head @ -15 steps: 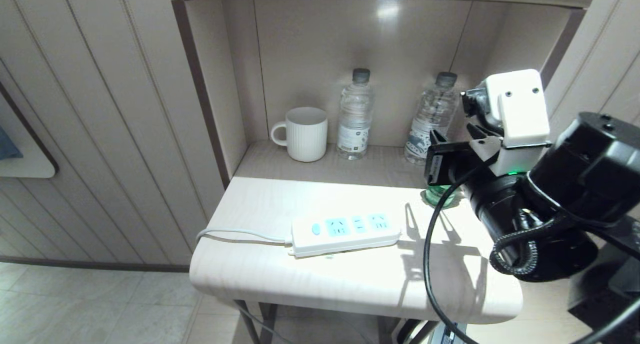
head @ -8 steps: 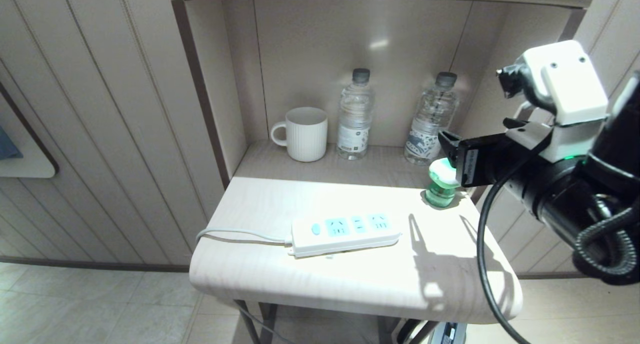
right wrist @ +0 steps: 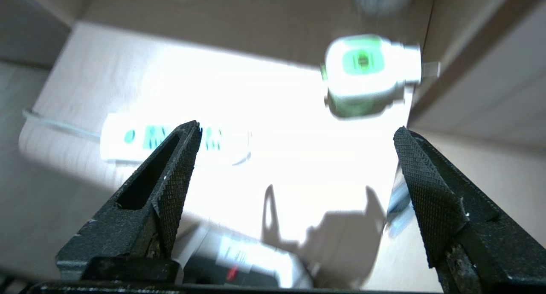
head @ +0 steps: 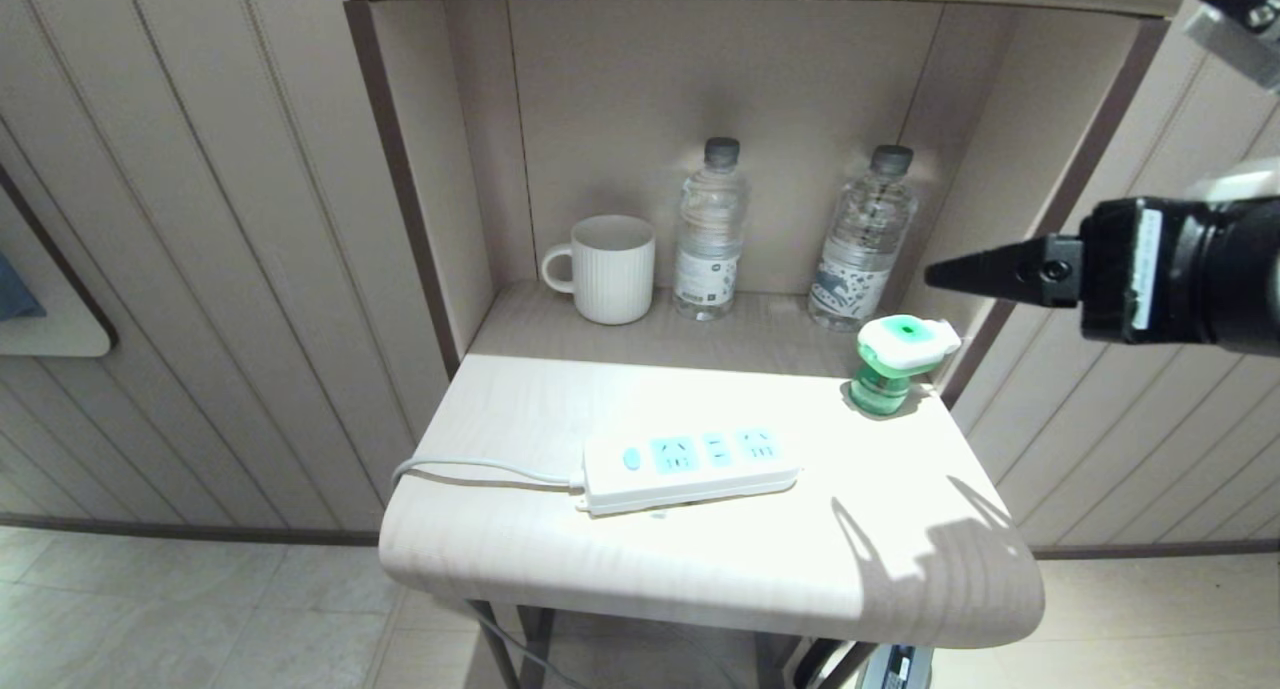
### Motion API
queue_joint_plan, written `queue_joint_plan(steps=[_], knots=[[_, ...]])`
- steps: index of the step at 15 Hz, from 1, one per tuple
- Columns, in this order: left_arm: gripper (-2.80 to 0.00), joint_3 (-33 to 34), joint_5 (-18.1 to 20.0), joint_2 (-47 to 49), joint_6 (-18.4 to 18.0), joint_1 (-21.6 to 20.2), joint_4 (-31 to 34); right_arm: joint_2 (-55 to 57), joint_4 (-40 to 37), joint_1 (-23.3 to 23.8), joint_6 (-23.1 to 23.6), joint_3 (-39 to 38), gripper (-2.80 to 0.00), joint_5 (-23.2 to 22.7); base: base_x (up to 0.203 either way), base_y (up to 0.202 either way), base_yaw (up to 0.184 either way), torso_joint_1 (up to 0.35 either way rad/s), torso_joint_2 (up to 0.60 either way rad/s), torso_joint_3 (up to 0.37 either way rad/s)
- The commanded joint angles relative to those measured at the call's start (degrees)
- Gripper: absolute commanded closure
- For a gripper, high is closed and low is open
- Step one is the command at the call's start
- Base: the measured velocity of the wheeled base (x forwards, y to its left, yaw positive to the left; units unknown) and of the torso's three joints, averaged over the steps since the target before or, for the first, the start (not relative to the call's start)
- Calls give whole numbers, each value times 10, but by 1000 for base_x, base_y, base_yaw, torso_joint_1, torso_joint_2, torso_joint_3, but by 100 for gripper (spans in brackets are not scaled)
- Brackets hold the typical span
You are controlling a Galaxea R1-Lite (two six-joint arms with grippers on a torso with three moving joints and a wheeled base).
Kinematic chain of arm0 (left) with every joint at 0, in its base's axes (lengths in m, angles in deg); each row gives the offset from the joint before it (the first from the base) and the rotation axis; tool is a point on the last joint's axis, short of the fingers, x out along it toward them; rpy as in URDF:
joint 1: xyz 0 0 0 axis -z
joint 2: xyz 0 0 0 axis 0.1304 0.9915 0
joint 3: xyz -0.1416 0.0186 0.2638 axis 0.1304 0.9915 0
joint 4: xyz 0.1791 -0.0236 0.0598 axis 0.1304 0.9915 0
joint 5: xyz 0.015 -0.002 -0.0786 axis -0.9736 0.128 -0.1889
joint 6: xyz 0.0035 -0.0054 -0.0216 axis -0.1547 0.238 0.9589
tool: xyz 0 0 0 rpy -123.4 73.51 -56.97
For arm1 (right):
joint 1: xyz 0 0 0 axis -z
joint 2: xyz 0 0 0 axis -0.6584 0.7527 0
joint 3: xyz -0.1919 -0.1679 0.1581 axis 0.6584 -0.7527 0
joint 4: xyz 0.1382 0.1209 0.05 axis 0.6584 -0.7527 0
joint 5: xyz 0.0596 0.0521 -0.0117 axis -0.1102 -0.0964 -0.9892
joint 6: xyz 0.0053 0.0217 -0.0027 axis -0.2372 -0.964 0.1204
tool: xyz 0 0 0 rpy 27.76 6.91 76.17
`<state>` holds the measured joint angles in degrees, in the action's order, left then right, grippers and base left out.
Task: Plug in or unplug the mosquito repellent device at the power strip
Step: Pick up the mosquito repellent liquid
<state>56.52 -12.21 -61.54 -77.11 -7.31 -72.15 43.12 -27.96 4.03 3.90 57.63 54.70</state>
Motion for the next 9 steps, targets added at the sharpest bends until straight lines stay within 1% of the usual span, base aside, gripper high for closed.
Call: queue_joint_plan(steps=[1,2,3,5,7,8,9], knots=[[0,0,0,0,0,0,0,11,-129,84,-31,41,-280,-142,0,0,0,0,0,0],[0,0,0,0,0,0,0,23,-149,135,-40,54,-280,-197,0,0,0,0,0,0],[0,0,0,0,0,0,0,49,-175,175,-48,68,-280,-245,0,0,0,0,0,0],[0,0,0,0,0,0,1,94,-201,210,-56,85,-280,-320,0,0,0,0,0,0],[0,0,0,0,0,0,0,105,-203,219,-56,88,-280,-403,0,0,0,0,0,0],[0,0,0,0,0,0,1,114,-196,225,-54,87,-280,-432,0,0,0,0,0,0],[0,0,0,0,0,0,0,129,-185,232,-54,88,-280,-435,0,0,0,0,0,0]])
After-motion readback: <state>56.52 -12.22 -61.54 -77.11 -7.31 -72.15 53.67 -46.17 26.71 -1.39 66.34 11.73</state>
